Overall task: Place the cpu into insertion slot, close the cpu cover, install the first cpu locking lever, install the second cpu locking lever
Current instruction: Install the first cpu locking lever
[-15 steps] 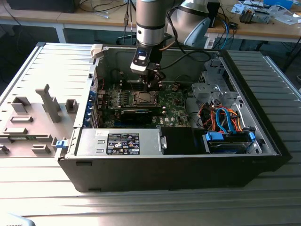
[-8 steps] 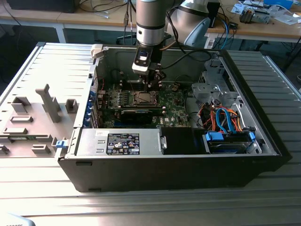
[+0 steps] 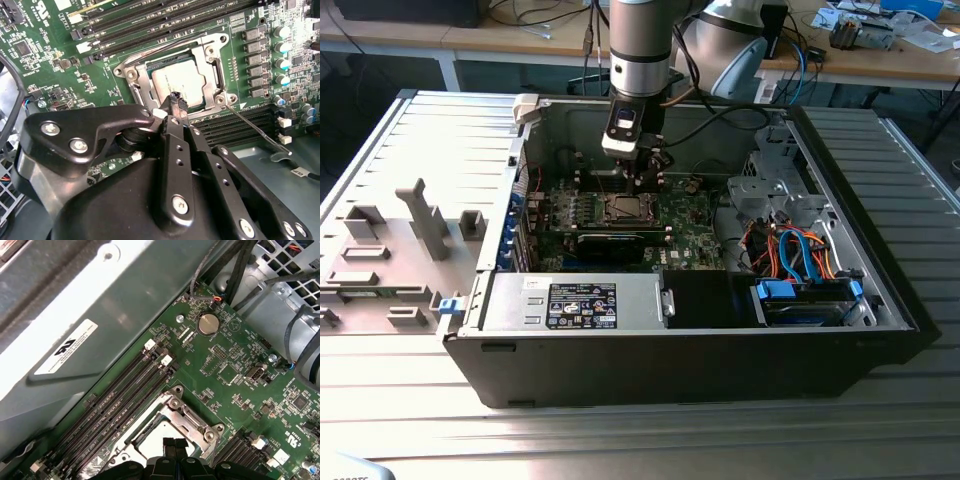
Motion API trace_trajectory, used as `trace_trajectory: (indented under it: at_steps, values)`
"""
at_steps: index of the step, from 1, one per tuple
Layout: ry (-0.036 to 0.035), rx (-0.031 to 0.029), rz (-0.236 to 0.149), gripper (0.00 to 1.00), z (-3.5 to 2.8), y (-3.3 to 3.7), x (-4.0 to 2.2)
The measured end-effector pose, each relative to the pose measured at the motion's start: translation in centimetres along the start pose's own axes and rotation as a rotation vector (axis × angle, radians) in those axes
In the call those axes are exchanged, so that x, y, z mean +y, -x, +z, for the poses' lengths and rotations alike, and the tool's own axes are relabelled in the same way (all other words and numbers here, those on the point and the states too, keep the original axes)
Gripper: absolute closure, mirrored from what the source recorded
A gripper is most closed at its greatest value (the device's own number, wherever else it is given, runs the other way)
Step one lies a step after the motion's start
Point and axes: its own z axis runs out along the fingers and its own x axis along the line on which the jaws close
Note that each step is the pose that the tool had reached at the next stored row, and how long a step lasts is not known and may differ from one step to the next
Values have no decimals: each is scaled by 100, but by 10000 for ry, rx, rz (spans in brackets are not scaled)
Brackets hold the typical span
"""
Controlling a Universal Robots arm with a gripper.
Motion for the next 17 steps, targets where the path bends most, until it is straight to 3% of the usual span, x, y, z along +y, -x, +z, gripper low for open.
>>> trace_trajectory:
  at_steps: [17]
  values:
    - [14, -3, -243, 89, 0, 0, 0]
